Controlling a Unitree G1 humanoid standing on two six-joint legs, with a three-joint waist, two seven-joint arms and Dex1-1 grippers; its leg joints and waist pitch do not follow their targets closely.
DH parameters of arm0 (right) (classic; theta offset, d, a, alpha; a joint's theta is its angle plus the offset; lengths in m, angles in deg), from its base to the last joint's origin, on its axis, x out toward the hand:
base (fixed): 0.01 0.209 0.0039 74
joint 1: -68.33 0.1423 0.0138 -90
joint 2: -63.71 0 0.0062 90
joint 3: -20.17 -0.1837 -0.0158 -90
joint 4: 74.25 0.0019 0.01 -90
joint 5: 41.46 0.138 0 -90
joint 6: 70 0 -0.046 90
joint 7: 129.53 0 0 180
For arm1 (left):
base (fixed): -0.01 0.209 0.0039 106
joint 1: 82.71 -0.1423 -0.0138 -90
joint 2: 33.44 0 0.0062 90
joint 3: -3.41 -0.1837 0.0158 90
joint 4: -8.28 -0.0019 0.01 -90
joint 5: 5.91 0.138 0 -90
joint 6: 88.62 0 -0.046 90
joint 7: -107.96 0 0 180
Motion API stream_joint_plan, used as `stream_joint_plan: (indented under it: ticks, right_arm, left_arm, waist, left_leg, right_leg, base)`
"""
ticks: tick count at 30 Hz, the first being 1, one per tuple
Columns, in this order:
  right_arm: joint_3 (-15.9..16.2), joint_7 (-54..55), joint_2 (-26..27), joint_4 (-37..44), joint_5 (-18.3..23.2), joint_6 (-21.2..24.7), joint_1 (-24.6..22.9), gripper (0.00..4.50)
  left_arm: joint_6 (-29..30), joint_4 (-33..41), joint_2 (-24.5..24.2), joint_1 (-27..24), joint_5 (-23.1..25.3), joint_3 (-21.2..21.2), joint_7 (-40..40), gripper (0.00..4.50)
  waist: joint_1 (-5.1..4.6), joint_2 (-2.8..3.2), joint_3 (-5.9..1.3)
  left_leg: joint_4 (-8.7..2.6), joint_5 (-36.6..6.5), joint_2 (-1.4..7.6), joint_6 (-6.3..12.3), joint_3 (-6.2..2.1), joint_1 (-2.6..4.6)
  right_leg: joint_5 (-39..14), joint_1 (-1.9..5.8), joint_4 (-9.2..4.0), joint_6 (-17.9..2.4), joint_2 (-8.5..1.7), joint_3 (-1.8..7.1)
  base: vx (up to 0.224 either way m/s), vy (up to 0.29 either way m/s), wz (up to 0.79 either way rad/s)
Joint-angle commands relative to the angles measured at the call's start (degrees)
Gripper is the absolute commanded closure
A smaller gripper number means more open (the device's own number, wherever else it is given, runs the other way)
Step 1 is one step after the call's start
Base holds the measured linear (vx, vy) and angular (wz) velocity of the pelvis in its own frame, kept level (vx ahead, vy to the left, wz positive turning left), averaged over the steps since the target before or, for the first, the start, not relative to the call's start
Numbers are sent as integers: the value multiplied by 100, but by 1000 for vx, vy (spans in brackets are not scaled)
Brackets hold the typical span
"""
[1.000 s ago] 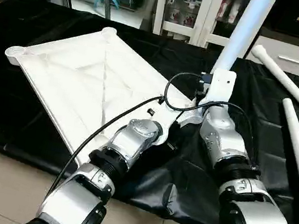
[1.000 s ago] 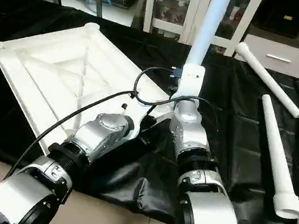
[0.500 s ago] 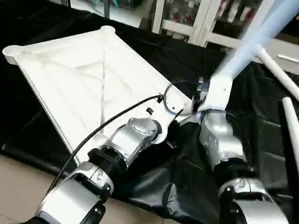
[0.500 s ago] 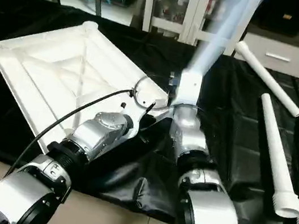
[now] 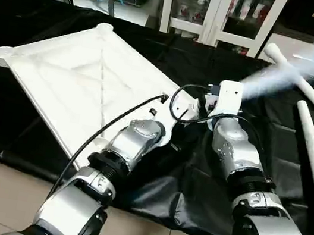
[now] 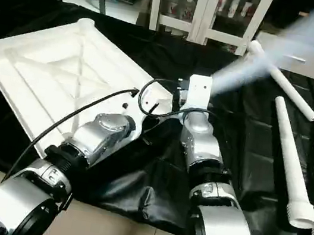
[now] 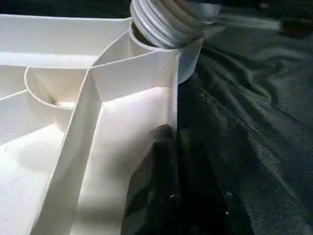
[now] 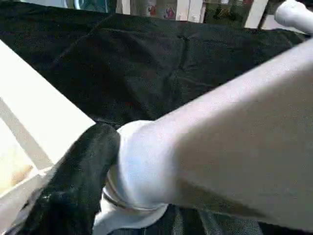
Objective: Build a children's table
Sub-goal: Pick table leg
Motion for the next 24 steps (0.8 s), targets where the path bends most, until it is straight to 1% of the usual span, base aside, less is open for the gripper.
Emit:
stream_joint_plan:
  ticks: [1,4,7,9,10,11,12,15,16,18,20,21,22,23,24]
  right_arm:
    - [-70,-80,-28,189,41,139,-109,98]
    - [-59,-151,-13,279,44,145,-151,121]
    - [-58,-189,4,341,46,170,-177,142]
    - [-67,-198,11,360,51,172,-184,157]
    - [-90,-195,21,391,62,170,-194,157]
    - [-101,-184,24,405,65,163,-197,163]
    - [-130,-160,25,431,69,140,-202,177]
    - [-177,-157,19,471,87,115,-204,185]
    - [-201,-165,15,489,100,108,-202,201]
    - [-268,-242,-6,609,178,82,-221,207]
    - [-311,-387,-49,798,265,57,-270,226]
    - [-349,-503,-81,956,348,67,-309,231]
    - [-364,-544,-93,1017,381,77,-324,231]
    - [-452,-809,-181,1352,579,184,-395,231]
    - [-505,-1029,-282,1656,733,327,-465,244]
  left_arm:
    - [-4,54,-138,59,-4,143,-117,450]
    - [-28,33,-136,64,-7,139,-112,450]
    - [-44,38,-148,63,-7,136,-93,450]
    - [-49,42,-154,62,-6,135,-83,450]
    - [-65,42,-167,63,-3,128,-64,450]
    - [-79,43,-175,60,1,119,-46,450]
    - [-109,44,-189,57,8,97,0,450]
    - [-161,34,-211,54,22,54,72,450]
    - [-187,25,-222,55,30,32,103,450]
    - [-245,54,-264,17,39,-69,353,450]
    - [-296,153,-324,-55,40,-199,696,450]
    - [-316,219,-372,-96,43,-269,879,450]
    - [-327,241,-390,-110,46,-293,938,450]
    - [-210,367,-484,-175,13,-369,1232,450]
    - [-185,503,-583,-248,-17,-453,1529,450]
  waist:
    - [63,-37,-388]
    - [67,-45,-391]
    - [73,-48,-390]
    - [74,-45,-392]
    - [77,-32,-395]
    - [75,-38,-394]
    - [78,-25,-393]
    - [87,-22,-399]
    - [89,-17,-398]
    - [106,0,-399]
    - [127,-2,-395]
    - [132,1,-405]
    - [141,-3,-402]
    - [158,-2,-398]
    - [199,16,-388]
  left_leg:
    - [-374,-524,454,765,-198,114]
    - [-359,-469,448,823,-189,114]
    - [-359,-486,447,805,-188,118]
    - [-356,-446,445,810,-189,115]
    - [-353,-397,446,820,-193,114]
    - [-353,-382,447,829,-193,114]
    - [-354,-376,448,844,-193,120]
    - [-348,-372,444,840,-191,123]
    - [-347,-371,444,839,-189,127]
    - [-343,-367,439,853,-190,125]
    - [-345,-336,442,875,-188,133]
    - [-337,-278,449,879,-189,136]
    - [-340,-266,448,895,-187,138]
    - [-337,-243,453,921,-185,136]
    - [-344,-241,467,938,-187,149]
  right_leg:
    - [-91,304,-247,-1663,-372,191]
    - [-65,305,-242,-1707,-378,190]
    - [-157,304,-250,-1696,-380,190]
    - [-119,306,-244,-1698,-376,189]
    - [-53,308,-234,-1705,-374,188]
    - [-30,308,-233,-1704,-372,187]
    - [-18,306,-233,-1711,-372,184]
    - [4,311,-228,-1716,-372,186]
    - [16,308,-228,-1724,-370,186]
    - [30,317,-226,-1726,-379,188]
    - [57,313,-230,-1715,-377,185]
    - [138,315,-202,-1723,-372,188]
    - [158,318,-206,-1732,-376,188]
    - [179,321,-198,-1737,-373,186]
    - [170,327,-201,-1712,-374,189]
  base:
    - [0,0,0]
    - [0,0,0]
    - [0,0,0]
    - [0,0,0]
    - [0,0,0]
    - [0,0,0]
    - [0,0,0]
    - [0,0,0]
    - [0,0,0]
    - [0,0,0]
    - [0,0,0]
    - [0,0,0]
    - [0,0,0]
    - [0,0,0]
    - [0,0,0]
